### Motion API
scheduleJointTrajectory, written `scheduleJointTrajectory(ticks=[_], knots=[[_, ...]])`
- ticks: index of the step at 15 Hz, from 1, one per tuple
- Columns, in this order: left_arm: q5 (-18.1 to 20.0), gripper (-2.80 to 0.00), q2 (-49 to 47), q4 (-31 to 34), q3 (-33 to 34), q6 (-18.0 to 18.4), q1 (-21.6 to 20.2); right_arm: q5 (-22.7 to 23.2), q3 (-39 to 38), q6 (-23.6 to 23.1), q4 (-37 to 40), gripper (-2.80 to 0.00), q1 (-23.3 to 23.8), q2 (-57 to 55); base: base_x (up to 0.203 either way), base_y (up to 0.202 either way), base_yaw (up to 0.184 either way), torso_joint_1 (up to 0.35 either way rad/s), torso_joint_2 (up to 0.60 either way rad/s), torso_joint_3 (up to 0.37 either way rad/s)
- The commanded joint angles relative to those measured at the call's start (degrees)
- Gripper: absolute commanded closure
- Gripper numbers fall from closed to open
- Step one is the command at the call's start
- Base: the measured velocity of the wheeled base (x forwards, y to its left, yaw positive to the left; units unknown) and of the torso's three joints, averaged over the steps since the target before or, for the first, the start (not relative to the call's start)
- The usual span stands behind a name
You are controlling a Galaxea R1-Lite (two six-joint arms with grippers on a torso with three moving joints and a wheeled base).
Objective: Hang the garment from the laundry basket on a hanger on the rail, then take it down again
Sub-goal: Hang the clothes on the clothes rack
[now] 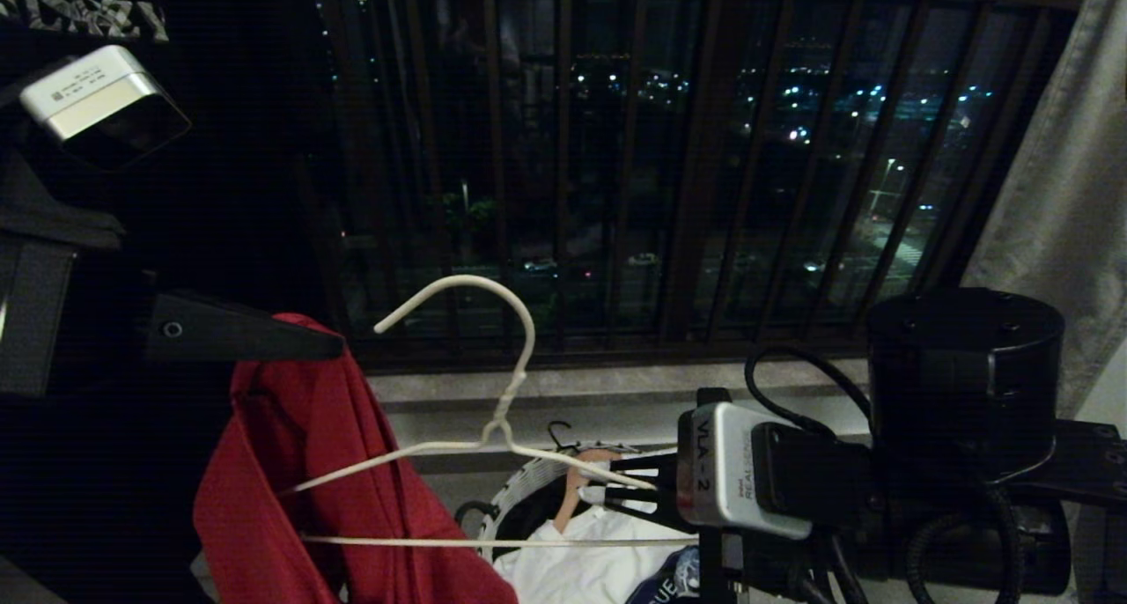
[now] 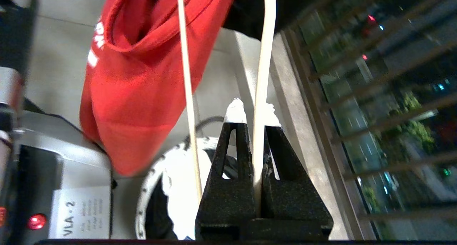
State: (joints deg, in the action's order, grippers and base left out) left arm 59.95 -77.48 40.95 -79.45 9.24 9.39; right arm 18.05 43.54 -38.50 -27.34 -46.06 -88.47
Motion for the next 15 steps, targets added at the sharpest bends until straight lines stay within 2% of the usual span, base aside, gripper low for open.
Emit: scheduleJointTrajectory(ticks=[1,4,8,9,11,13,15], knots=[[0.00,0.00,0.35,0.18,-2.40,-4.58,0.14,-0.48,-0.10,-0.02,-0.08,0.00,1.43,0.38,0.000,0.000,0.000,0.000,0.00,0.000],[0.00,0.00,1.09,0.18,-2.41,-5.83,1.75,-3.85,0.02,1.93,-0.17,0.00,1.82,0.34,0.000,0.000,0.000,0.000,0.00,0.000],[-0.30,0.00,1.46,-0.24,-4.55,-14.17,4.79,-3.90,-0.15,2.11,0.15,0.00,5.30,2.01,0.000,0.000,0.000,0.000,0.00,0.000],[-2.11,0.00,1.11,-0.25,-5.69,-16.21,5.05,-3.95,-0.50,2.14,0.32,0.00,6.27,2.82,0.000,0.000,0.000,0.000,0.00,0.000],[-6.56,0.00,-0.57,-0.26,-6.91,-17.75,6.66,-4.21,-2.09,2.11,0.36,0.00,6.80,4.41,0.000,0.000,0.000,0.000,0.00,0.000],[-9.82,0.00,-2.32,-0.28,-8.56,-20.78,8.16,-5.98,-2.99,2.32,0.41,0.00,6.86,5.97,0.000,0.000,0.000,0.000,0.00,0.000],[-11.32,0.00,-4.16,-0.34,-10.07,-23.10,8.53,-7.40,-2.96,5.43,0.38,0.00,6.94,7.18,0.000,0.000,0.000,0.000,0.00,0.000]])
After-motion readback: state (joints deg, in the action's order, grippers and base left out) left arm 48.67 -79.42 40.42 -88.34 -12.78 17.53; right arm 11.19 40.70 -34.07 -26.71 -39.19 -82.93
